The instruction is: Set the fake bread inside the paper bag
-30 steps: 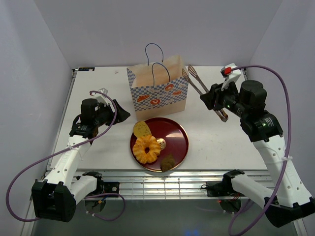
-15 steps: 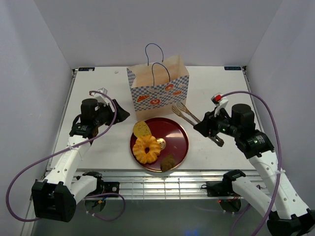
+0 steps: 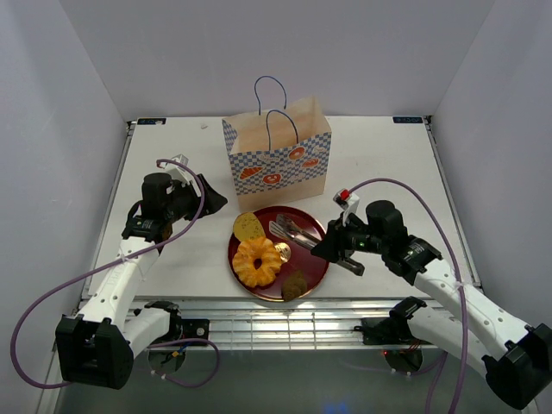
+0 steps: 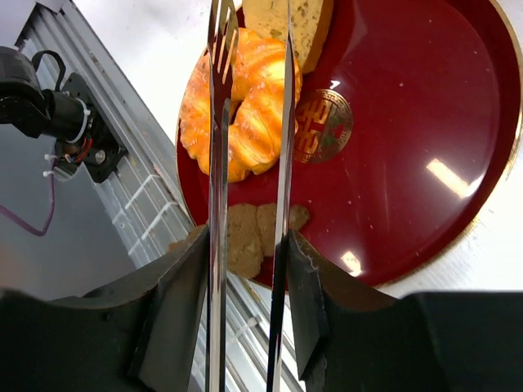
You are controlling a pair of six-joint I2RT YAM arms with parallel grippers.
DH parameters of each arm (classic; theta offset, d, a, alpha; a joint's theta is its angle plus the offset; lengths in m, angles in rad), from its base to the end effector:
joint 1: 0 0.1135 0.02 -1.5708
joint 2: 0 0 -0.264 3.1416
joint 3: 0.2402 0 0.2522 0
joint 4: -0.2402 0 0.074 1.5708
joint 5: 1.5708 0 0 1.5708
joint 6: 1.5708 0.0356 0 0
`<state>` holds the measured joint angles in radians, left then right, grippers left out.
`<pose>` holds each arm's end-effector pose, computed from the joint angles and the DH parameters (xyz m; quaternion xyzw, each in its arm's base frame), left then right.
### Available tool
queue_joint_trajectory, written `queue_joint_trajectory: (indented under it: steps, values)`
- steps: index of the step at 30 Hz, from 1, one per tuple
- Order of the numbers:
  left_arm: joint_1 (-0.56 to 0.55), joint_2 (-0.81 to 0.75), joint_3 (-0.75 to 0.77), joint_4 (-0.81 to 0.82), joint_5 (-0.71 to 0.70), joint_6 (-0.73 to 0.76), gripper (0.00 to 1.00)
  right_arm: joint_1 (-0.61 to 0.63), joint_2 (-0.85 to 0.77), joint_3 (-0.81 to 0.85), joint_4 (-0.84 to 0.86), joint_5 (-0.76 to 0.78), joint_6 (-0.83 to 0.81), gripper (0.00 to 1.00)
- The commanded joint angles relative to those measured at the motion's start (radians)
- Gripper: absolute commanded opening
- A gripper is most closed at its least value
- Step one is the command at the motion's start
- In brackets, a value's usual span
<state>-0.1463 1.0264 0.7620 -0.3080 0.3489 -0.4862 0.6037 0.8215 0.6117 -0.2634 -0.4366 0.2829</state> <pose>0.2215 -0.0449 0.2750 -0.0643 0.8662 -0.2915 0.4007 0.1453 0.1185 0.2660 -0.2445 0.8042 0.3854 0.3808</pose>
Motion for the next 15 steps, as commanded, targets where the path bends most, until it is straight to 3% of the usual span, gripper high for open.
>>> queue_joint_trajectory:
  steps: [1, 6, 15]
  values:
    - [-0.003, -0.003, 0.028, -0.003, 0.009, 0.011, 0.78, 0.031, 0.028, -0.018, 0.208, 0.027, 0.062, 0.47]
    - [-0.004, -0.005, 0.026, 0.0, 0.013, 0.009, 0.78, 0.044, 0.125, -0.038, 0.349, 0.027, 0.11, 0.47]
    - [-0.004, -0.003, 0.026, 0.003, 0.036, 0.008, 0.78, 0.054, 0.3, -0.007, 0.452, 0.024, 0.119, 0.47]
